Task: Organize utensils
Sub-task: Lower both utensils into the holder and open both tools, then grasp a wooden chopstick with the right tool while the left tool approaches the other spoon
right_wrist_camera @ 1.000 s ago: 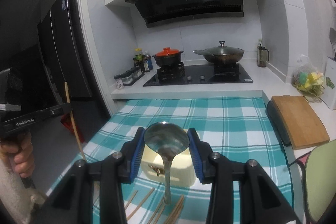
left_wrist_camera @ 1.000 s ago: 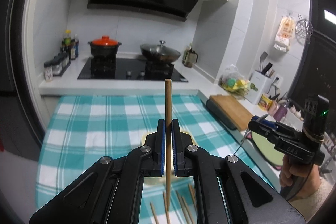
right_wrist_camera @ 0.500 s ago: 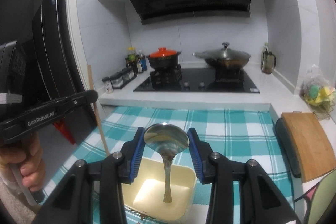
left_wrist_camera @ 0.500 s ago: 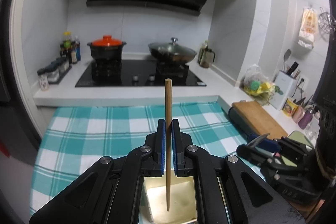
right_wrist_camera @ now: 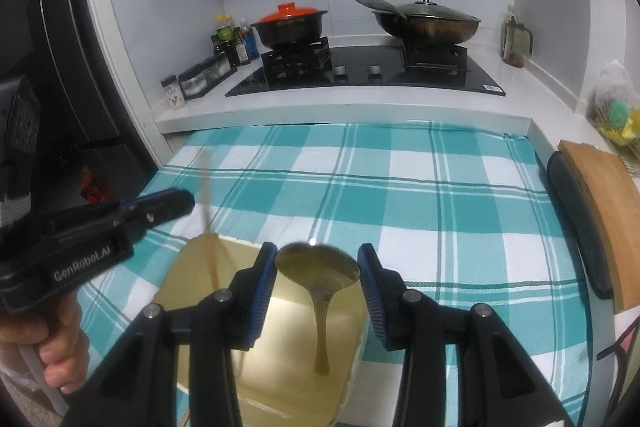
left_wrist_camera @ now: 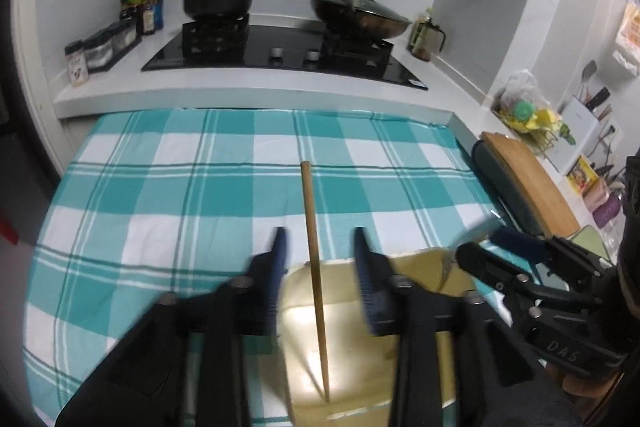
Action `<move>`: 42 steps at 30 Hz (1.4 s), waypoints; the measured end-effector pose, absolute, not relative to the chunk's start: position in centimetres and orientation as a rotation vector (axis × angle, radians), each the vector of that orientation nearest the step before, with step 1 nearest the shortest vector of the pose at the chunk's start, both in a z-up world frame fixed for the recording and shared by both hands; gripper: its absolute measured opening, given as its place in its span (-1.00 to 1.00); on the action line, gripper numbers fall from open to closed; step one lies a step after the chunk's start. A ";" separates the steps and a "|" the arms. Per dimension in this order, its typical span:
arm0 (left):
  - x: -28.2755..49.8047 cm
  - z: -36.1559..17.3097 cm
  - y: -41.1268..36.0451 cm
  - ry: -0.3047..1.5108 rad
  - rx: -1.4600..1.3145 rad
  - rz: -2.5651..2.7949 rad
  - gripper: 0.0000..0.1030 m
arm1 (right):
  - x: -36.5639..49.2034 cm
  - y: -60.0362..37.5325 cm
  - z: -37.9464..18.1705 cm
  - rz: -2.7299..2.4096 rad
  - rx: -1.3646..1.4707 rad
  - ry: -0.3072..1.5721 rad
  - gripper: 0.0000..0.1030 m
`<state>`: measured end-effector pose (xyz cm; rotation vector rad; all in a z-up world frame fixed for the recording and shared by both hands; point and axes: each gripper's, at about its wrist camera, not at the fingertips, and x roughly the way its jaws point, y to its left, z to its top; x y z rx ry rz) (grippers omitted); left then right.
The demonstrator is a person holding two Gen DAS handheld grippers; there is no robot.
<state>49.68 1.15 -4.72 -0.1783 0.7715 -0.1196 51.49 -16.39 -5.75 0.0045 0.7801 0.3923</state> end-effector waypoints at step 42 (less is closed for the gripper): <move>13.9 -16.4 7.3 0.856 -0.173 -0.043 0.98 | 17.1 -23.2 -16.3 0.240 -0.014 0.778 -0.12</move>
